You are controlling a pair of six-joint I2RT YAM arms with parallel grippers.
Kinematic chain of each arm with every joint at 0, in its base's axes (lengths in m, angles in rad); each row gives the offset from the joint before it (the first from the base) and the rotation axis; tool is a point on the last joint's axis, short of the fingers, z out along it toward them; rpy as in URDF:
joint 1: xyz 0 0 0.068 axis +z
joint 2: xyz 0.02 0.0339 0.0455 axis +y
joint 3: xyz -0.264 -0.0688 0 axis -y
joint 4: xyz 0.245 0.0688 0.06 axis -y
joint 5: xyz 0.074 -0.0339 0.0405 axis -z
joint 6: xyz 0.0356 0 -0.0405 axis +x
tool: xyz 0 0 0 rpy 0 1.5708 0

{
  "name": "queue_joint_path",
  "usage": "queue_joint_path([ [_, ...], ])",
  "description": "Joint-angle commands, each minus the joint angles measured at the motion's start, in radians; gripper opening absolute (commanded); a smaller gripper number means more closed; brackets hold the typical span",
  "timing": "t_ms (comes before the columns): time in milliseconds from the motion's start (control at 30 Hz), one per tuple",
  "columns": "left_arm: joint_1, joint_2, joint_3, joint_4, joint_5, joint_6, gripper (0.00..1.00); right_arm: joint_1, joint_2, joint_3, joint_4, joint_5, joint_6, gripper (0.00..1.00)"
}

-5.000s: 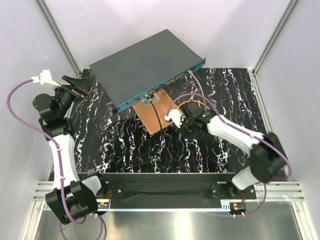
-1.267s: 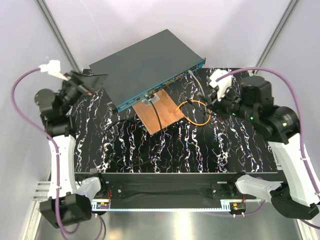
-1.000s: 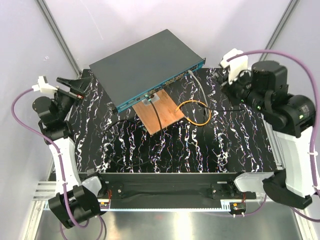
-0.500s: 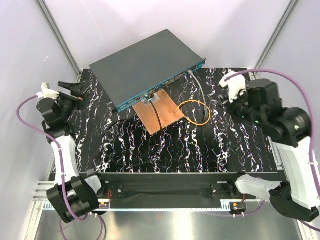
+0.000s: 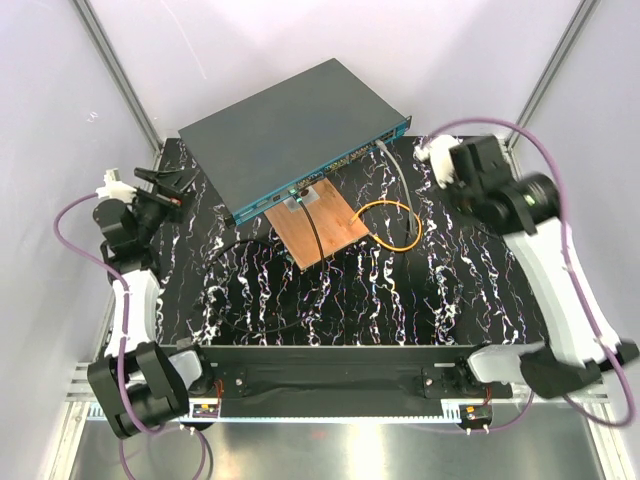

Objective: Insert the plug into the switch port

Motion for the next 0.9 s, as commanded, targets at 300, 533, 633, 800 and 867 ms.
queue_joint_path([
  [300, -0.148, 0.111, 0.009, 0.303, -0.021, -0.09, 0.94, -0.138, 0.275, 0.137, 0.174, -0.375, -0.014, 0.0],
  [533, -0.176, 0.131, 0.007, 0.329, -0.044, -0.095, 0.82, -0.14, 0.345, 0.2, 0.24, -0.369, 0.036, 0.0],
  [633, -0.178, 0.138, 0.013, 0.331, -0.037, -0.099, 0.77, -0.141, 0.367, 0.223, 0.255, -0.386, 0.039, 0.0],
  [800, -0.187, 0.149, 0.026, 0.332, -0.035, -0.101, 0.63, -0.14, 0.407, 0.273, 0.274, -0.411, 0.045, 0.0],
  [867, -0.19, 0.151, 0.027, 0.329, -0.036, -0.099, 0.59, -0.138, 0.422, 0.286, 0.281, -0.417, 0.046, 0.0],
])
